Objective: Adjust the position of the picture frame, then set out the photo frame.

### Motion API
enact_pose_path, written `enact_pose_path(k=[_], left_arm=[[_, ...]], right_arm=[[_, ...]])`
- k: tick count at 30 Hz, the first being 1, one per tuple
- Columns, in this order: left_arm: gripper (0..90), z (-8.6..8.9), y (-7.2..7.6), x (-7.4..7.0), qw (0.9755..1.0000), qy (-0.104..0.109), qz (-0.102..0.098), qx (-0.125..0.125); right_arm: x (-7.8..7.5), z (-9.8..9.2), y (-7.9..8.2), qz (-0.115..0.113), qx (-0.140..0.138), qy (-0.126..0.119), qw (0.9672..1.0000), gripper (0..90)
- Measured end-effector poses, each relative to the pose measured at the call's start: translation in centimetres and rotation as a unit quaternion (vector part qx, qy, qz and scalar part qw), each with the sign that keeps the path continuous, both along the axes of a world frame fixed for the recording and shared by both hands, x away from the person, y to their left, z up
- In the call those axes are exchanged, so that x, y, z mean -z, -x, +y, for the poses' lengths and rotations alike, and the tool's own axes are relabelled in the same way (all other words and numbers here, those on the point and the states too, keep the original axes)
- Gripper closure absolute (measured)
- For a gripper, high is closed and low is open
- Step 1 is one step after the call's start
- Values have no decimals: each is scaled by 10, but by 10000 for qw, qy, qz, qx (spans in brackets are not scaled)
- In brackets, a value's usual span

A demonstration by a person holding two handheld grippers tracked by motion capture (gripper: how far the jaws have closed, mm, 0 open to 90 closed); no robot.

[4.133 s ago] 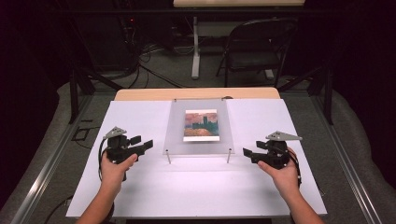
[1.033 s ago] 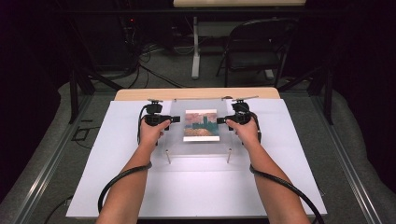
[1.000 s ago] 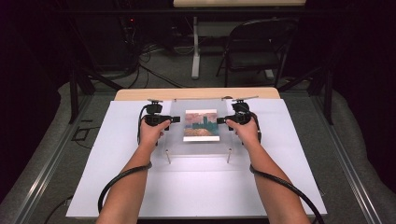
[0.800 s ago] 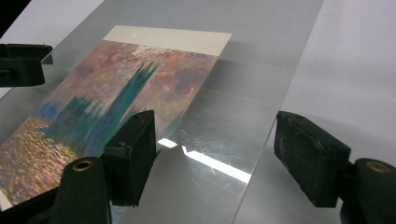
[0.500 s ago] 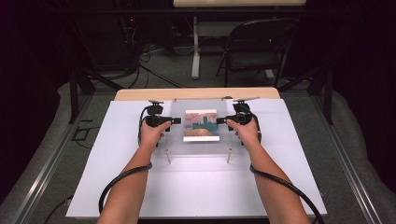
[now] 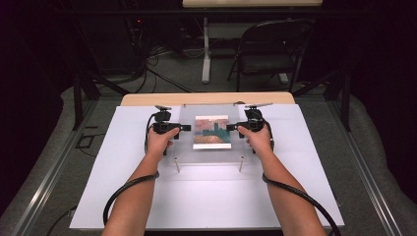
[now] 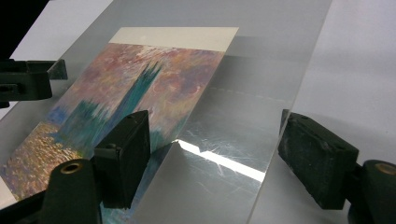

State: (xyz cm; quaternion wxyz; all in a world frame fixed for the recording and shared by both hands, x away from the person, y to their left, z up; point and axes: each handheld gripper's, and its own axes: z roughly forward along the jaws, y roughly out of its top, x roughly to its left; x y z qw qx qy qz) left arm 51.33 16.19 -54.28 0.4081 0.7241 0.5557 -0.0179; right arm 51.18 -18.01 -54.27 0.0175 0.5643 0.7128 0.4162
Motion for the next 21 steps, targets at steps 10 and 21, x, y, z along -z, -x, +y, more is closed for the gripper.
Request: enact_pose_path(k=[10,21], left_arm=[[276,-2,-2,-3,9999,-113,69,-2],[311,0,-1,-4,9999,-44,47,-85]], right_arm=[[-1,1,0,13,-31,61,10000,249],[-4,2,1,2,-37,174,9998,249]])
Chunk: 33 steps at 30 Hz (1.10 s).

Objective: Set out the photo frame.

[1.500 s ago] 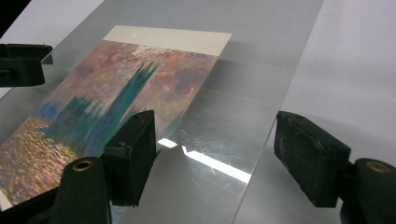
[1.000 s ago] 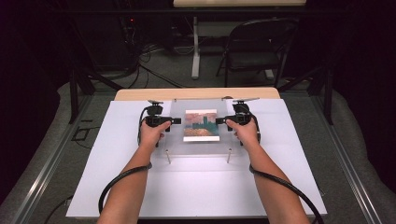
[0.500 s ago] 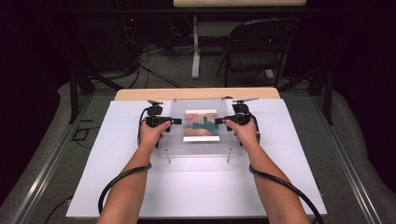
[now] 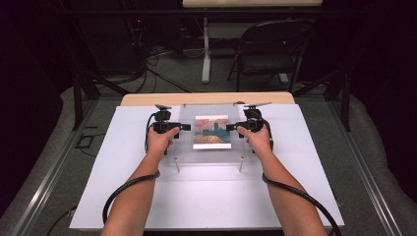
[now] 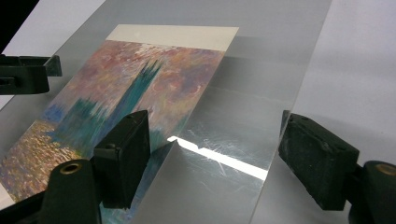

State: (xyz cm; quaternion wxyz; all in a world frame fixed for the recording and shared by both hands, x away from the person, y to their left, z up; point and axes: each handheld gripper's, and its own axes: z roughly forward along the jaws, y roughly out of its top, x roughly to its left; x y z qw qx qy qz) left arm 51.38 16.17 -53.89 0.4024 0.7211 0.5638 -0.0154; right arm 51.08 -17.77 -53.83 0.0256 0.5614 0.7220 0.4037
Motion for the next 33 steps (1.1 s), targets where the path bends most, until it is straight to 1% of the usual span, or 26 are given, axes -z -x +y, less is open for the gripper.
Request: enact_pose_path(k=[8,14,22,33], left_arm=[[324,2,2,0,10000,42,-67,-9],[326,1,2,-4,9999,-2,-97,28],[348,3,6,-10,9998,19,-175,35],[361,2,10,-21,9997,-90,-243,52]], right_arm=[[-1,0,2,-53,4,5,10000,255],[-5,-1,3,-113,-67,68,9999,259],[-11,-1,7,-237,-88,94,9996,262],[-20,1,13,-372,-101,199,9991,262]])
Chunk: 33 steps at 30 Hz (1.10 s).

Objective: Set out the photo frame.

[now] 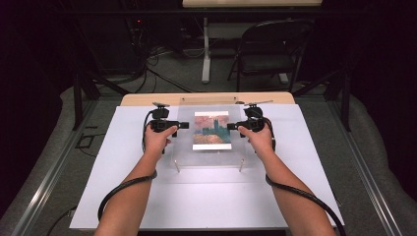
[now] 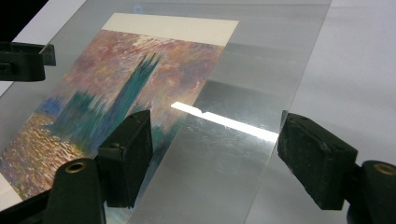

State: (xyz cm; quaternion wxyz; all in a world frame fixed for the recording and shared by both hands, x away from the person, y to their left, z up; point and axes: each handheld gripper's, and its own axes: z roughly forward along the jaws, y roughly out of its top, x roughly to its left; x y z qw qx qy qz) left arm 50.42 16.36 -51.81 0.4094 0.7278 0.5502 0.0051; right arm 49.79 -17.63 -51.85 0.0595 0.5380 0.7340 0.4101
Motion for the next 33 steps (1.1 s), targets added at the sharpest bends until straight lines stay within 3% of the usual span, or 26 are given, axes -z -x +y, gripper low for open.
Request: enact_pose_path(k=[14,23,33], left_arm=[[421,3,6,-12,10000,23,-81,-30],[458,6,10,-17,9999,78,-134,-28],[505,10,19,-28,9997,121,-234,-17]], right_arm=[[-13,1,7,-117,-14,143,9998,277],[-18,-4,10,-143,20,42,9999,359],[-30,-5,18,-243,-49,139,9996,397]])
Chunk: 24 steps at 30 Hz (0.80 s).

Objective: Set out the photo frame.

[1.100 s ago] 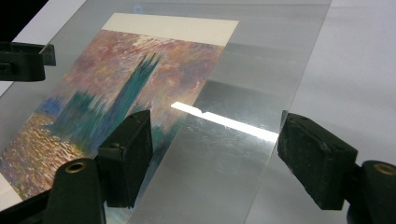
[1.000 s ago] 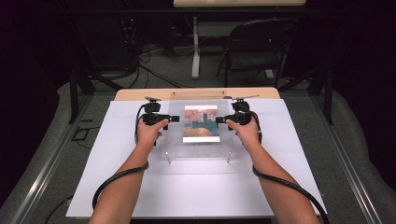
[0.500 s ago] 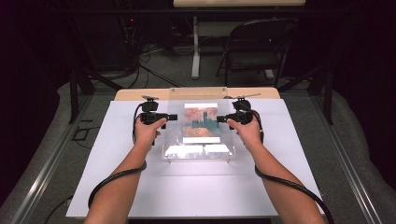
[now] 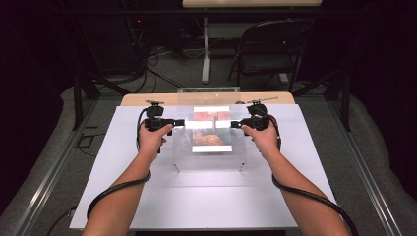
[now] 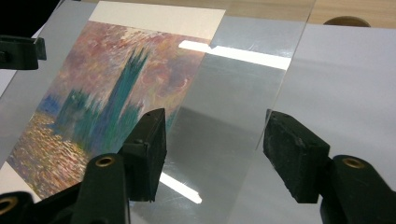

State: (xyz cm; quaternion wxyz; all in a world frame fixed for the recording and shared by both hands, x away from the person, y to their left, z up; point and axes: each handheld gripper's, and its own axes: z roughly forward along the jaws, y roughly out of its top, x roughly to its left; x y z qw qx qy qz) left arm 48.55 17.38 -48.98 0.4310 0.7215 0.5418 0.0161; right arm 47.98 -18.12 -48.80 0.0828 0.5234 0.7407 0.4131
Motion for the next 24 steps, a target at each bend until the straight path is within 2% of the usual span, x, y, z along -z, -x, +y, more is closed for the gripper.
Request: enact_pose_path(k=[9,24], left_arm=[[539,3,10,-10,9999,6,-138,47],[596,6,30,-27,9993,28,-369,111]], right_arm=[[-10,-4,9,-133,-78,14,9999,453],[-24,-12,30,-395,-51,-153,9991,553]])
